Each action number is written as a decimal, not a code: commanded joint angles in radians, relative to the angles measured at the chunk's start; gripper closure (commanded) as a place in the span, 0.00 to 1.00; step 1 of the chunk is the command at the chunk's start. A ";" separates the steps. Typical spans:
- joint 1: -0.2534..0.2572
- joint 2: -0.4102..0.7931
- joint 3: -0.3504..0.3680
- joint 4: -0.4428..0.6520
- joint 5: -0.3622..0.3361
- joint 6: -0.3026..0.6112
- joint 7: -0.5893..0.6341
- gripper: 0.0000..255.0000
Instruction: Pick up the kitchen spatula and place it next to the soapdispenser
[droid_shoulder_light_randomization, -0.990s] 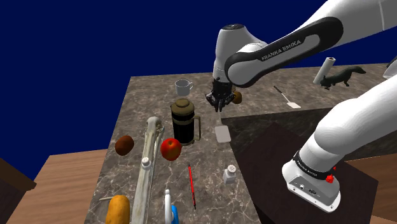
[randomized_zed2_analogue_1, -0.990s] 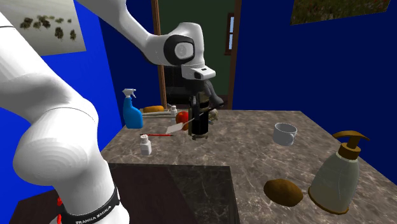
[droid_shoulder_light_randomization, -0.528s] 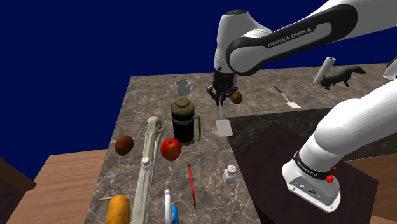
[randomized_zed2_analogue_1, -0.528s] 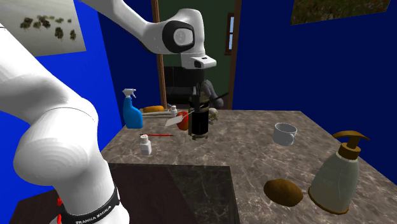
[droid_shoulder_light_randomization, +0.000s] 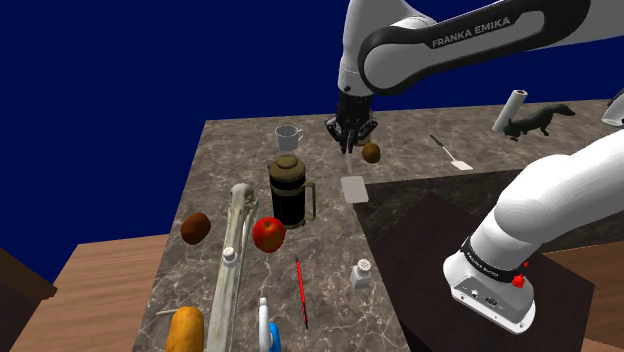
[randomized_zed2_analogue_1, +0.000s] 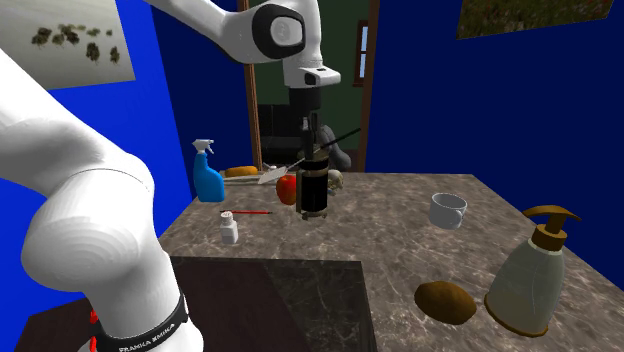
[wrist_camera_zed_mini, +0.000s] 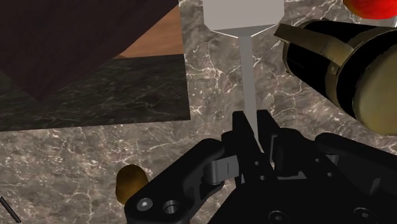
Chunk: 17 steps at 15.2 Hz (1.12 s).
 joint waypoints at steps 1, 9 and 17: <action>0.000 -0.009 -0.005 0.019 -0.001 -0.029 -0.002 1.00; -0.003 -0.031 -0.022 0.110 -0.006 -0.141 -0.007 1.00; -0.038 -0.056 -0.107 0.118 -0.038 -0.179 -0.109 1.00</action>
